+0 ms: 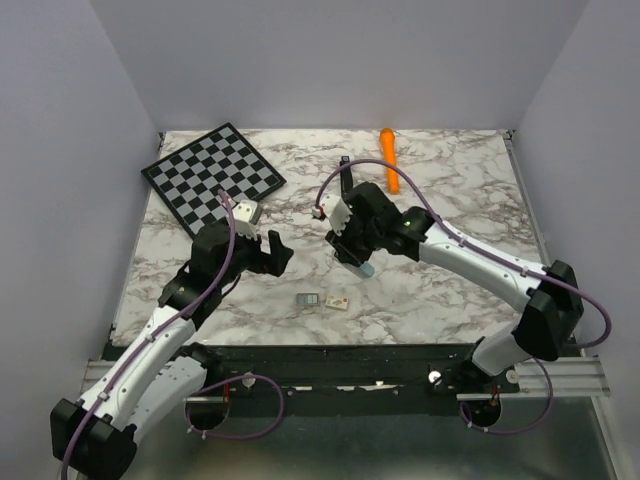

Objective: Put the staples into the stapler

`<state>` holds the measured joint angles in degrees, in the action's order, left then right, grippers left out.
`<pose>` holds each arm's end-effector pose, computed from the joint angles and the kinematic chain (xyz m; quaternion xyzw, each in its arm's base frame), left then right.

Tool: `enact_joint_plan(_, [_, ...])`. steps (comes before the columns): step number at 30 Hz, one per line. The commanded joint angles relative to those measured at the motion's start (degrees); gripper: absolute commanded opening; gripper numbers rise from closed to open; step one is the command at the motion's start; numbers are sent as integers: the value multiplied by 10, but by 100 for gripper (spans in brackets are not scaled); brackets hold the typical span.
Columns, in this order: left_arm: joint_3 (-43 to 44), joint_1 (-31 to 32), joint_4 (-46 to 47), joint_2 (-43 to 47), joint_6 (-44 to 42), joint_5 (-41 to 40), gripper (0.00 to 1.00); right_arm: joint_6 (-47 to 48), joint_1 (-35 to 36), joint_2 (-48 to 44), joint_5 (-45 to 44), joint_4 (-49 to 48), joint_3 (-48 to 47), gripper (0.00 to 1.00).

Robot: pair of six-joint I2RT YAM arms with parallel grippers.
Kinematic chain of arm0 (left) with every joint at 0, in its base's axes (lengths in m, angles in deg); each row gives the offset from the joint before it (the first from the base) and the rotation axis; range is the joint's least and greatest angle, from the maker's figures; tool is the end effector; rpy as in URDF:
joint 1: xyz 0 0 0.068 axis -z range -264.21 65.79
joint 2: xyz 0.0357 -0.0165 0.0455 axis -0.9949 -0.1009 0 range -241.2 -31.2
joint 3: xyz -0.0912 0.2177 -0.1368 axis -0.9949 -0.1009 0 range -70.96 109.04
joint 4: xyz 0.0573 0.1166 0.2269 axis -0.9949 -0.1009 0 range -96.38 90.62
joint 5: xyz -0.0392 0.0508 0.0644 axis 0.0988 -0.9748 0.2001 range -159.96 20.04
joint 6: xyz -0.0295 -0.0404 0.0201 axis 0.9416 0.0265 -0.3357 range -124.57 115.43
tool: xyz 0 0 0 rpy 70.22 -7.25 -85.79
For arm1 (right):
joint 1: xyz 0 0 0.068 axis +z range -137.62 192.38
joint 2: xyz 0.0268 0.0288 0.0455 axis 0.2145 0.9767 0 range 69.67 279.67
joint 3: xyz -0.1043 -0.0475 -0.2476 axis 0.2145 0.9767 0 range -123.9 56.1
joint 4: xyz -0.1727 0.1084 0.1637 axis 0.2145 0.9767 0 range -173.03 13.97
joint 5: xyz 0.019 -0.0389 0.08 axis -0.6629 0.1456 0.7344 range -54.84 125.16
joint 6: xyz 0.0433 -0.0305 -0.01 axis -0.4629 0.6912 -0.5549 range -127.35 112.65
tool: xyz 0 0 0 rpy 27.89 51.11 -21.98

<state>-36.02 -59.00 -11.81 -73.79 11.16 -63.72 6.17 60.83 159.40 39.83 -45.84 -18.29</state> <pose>0.1605 -0.0798 0.2814 0.0987 0.8129 -0.2419 0.5205 0.2217 0.2545 0.2837 -0.4983 0.8045 0.1331 0.2946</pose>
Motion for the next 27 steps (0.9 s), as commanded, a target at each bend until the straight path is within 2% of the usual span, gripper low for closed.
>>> enact_joint_plan(1, [26,-2,62,-33,58,134,99,40,9,-66,74,-63,34,6])
enact_joint_plan(7, [38,2,114,-89,132,187,91,40,12,-121,85,-141,79,5])
enact_joint_plan(11, [43,11,151,-112,170,210,83,33,13,-131,91,-156,85,5])
enact_joint_plan(19, [48,31,181,-153,227,202,76,27,16,-146,92,-190,100,5])
enact_joint_plan(22, [44,37,191,-168,240,198,68,27,17,-144,98,-193,99,5])
enact_joint_plan(27, [44,45,201,-183,252,193,47,20,17,-146,98,-201,102,5])
